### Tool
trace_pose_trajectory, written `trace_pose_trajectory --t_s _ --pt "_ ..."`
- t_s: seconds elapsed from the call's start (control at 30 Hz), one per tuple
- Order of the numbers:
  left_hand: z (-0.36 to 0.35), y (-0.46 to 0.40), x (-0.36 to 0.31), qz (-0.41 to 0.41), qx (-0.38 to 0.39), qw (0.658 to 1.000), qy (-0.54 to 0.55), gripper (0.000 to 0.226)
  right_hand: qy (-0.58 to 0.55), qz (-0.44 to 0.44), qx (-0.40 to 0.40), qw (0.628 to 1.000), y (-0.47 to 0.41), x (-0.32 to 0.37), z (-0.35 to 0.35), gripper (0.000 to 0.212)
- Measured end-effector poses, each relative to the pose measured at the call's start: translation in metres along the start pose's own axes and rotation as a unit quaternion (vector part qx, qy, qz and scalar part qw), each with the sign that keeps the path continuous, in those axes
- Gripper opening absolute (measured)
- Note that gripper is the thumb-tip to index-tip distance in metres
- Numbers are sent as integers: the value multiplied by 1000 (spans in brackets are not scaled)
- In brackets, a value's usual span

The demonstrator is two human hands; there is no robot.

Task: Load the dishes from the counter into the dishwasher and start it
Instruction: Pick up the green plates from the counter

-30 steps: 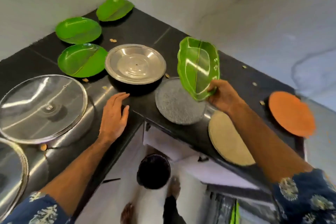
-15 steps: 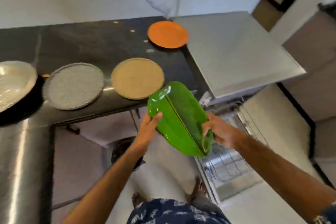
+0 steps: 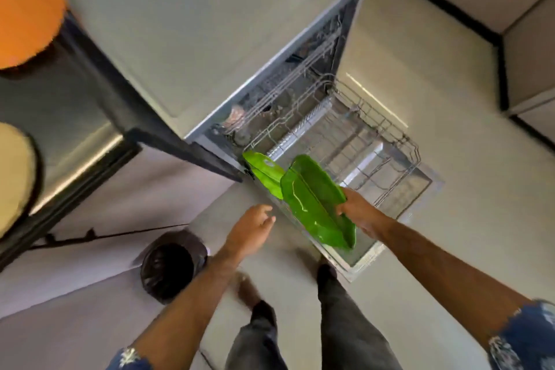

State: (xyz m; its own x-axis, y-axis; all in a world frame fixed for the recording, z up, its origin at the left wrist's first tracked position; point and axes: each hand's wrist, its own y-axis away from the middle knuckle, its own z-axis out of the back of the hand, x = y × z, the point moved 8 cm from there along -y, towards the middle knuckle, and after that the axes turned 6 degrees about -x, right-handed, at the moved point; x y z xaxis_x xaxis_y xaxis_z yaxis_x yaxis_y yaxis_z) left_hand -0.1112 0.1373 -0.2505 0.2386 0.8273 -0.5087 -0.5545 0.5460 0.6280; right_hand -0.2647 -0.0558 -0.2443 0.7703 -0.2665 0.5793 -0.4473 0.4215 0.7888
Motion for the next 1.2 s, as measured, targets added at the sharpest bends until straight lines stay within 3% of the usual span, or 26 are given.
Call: trace_pose_trajectory --t_s 0.13,0.2,0.3,0.4,0.47,0.53,0.63,0.73,0.8,0.9,1.03,1.2 --pt "-21 -78 10 -31 -61 995 -73 35 85 81 -44 992 -91 -1 4 30" --pt "-34 -123 26 -25 -72 996 -35 35 124 136 -71 980 -138 -6 -5 29" --pt "-44 -183 39 55 -68 982 168 42 167 218 -71 959 -190 -7 -38 44" --pt "-53 -233 43 135 -69 910 385 16 237 280 -81 927 -230 -7 -81 53" --pt "-56 -258 51 159 -96 872 454 26 305 323 -102 890 -246 -9 -112 52" --pt "-56 -275 65 159 -151 859 462 41 332 347 -111 870 -253 -10 -137 56" --pt "-51 -288 90 162 -220 853 445 44 347 373 -102 854 -261 -11 -159 65" --pt "-45 -296 113 176 -259 836 450 49 349 370 -13 861 -271 -25 -169 86" --pt "-43 -297 119 188 -275 831 446 45 340 365 30 866 -273 -31 -169 86" --pt "-44 -304 120 202 -286 830 433 40 346 383 13 856 -275 -30 -163 67" --pt "-40 -315 125 190 -276 831 444 39 343 397 -15 851 -275 -26 -165 61" --pt "-40 -305 131 175 -247 827 474 43 346 394 -47 850 -265 -21 -164 83"
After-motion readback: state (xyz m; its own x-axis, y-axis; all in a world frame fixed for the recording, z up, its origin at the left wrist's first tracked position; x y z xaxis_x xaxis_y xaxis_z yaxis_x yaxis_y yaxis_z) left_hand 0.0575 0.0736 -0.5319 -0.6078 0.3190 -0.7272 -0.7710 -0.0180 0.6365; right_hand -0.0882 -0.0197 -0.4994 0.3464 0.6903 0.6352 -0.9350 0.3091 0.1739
